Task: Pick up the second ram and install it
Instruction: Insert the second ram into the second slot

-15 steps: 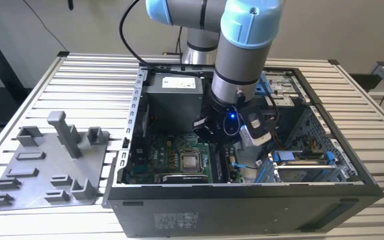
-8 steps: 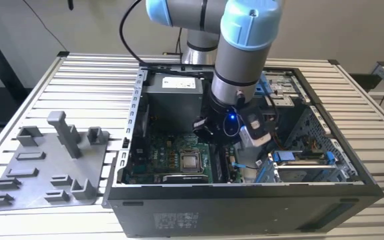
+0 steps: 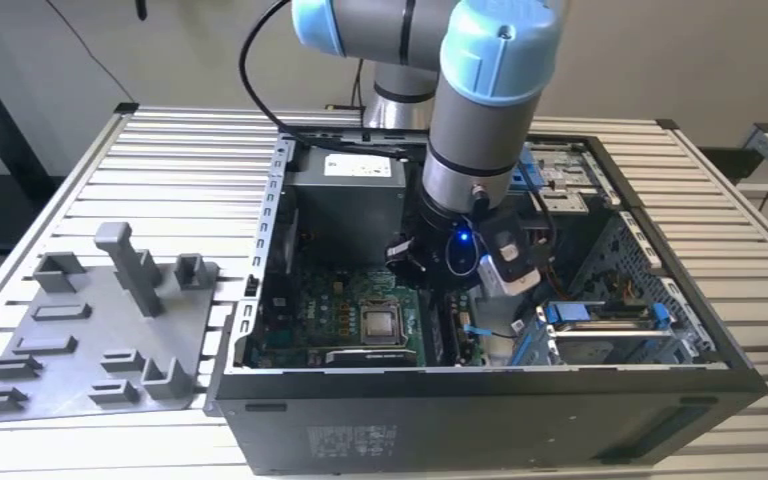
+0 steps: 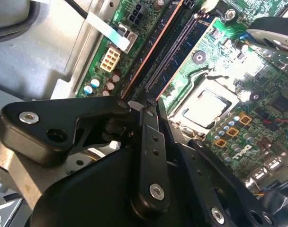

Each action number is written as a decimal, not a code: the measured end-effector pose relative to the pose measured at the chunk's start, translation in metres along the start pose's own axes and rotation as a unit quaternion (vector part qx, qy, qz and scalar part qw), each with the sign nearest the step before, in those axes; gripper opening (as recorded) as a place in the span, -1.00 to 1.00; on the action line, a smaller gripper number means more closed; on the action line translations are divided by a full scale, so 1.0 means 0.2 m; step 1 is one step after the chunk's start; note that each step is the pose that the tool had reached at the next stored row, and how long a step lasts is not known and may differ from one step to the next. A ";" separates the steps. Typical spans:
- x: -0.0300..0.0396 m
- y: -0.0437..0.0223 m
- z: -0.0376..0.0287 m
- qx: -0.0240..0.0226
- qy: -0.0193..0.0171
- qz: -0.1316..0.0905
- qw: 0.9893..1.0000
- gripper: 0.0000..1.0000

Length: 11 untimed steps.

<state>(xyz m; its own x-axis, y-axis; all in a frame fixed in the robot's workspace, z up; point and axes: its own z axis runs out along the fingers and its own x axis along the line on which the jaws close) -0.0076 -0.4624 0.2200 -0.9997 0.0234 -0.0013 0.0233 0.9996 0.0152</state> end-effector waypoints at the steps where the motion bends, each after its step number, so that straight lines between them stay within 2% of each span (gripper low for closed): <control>1: 0.000 0.000 0.000 0.000 0.000 0.000 1.000 -0.72; 11: 0.000 0.000 0.016 0.000 0.000 0.000 1.000 -0.72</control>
<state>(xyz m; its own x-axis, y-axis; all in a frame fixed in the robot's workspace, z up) -0.0076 -0.4625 0.2168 -0.9997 0.0233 -0.0012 0.0233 0.9996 0.0155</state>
